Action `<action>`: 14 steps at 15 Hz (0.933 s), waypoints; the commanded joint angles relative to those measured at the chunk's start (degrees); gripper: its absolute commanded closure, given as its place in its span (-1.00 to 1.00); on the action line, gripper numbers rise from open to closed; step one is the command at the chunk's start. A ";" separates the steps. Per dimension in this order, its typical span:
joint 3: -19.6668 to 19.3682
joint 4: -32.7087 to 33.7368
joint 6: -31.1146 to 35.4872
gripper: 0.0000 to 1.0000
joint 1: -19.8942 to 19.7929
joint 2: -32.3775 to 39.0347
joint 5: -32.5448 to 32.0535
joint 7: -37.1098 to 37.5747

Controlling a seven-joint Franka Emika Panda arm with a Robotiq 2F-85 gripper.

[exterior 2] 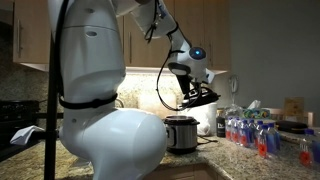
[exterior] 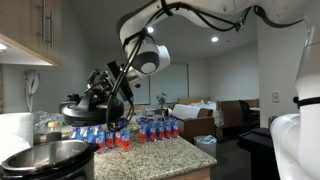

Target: Uncover the cooker and put the lid on the counter

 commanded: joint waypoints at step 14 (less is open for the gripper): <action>-17.03 1.59 -10.49 0.89 -6.74 2.08 2.41 -7.61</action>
